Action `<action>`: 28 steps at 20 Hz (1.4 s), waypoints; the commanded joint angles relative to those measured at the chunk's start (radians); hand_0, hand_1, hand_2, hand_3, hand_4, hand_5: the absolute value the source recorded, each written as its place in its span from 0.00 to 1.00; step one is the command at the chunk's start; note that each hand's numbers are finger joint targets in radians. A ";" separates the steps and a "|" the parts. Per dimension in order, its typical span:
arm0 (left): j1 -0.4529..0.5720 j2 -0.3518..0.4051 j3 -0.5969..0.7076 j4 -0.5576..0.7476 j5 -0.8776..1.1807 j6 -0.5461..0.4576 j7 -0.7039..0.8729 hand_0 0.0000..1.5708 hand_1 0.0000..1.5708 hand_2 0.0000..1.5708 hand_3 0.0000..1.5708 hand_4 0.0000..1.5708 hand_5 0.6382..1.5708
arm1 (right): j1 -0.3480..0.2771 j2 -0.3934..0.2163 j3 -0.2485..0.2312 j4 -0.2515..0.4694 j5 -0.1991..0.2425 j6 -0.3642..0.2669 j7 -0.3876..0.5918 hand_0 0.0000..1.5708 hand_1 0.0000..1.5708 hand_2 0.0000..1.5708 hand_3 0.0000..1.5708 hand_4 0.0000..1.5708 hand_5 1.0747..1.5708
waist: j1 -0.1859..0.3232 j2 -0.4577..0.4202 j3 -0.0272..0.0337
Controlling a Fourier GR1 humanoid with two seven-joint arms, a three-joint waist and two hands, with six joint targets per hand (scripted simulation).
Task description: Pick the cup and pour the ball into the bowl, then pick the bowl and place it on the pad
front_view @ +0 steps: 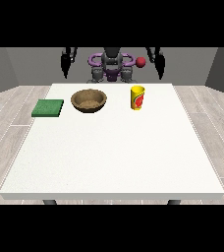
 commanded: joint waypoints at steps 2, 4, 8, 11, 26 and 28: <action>-0.007 0.031 0.007 -0.067 0.004 -0.008 0.049 0.00 0.00 0.00 0.00 0.00 0.99 | -0.008 -0.029 -0.009 -0.066 -0.004 0.003 0.051 0.00 0.00 0.00 0.00 0.00 1.00 | -0.001 -0.178 -0.0021; -0.015 0.038 0.007 -0.086 0.009 -0.012 0.076 0.00 0.00 0.00 0.00 0.00 0.99 | -0.013 -0.044 -0.015 -0.089 -0.005 0.004 0.078 0.00 0.00 0.00 0.00 0.00 1.00 | -0.010 -0.232 -0.0053; -0.075 0.030 0.086 -0.157 0.177 -0.043 0.204 0.00 0.00 0.00 0.00 0.00 0.99 | 0.022 -0.158 -0.160 -0.080 -0.221 0.174 0.131 0.00 0.00 0.00 0.00 0.00 1.00 | -0.034 -0.247 -0.0026; -0.119 0.044 0.108 -0.203 0.190 -0.021 0.235 0.00 0.00 0.00 0.00 0.00 0.98 | 0.031 -0.143 -0.170 -0.116 -0.223 0.179 0.102 0.00 0.00 0.00 0.00 0.00 1.00 | -0.044 -0.172 -0.0033; -0.215 0.049 0.183 0.131 0.130 -0.073 -0.247 0.00 0.00 0.00 0.00 0.00 0.95 | -0.082 -0.093 -0.180 0.009 -0.153 0.206 -0.115 0.00 0.00 0.00 0.00 0.00 1.00 | -0.067 0.103 -0.0036; -0.197 0.028 0.185 0.213 0.105 -0.064 -0.348 0.00 0.00 0.00 0.00 0.00 0.95 | -0.081 -0.125 -0.215 -0.012 -0.209 0.244 -0.078 0.00 0.00 0.00 0.00 0.00 1.00 | -0.093 0.092 -0.0038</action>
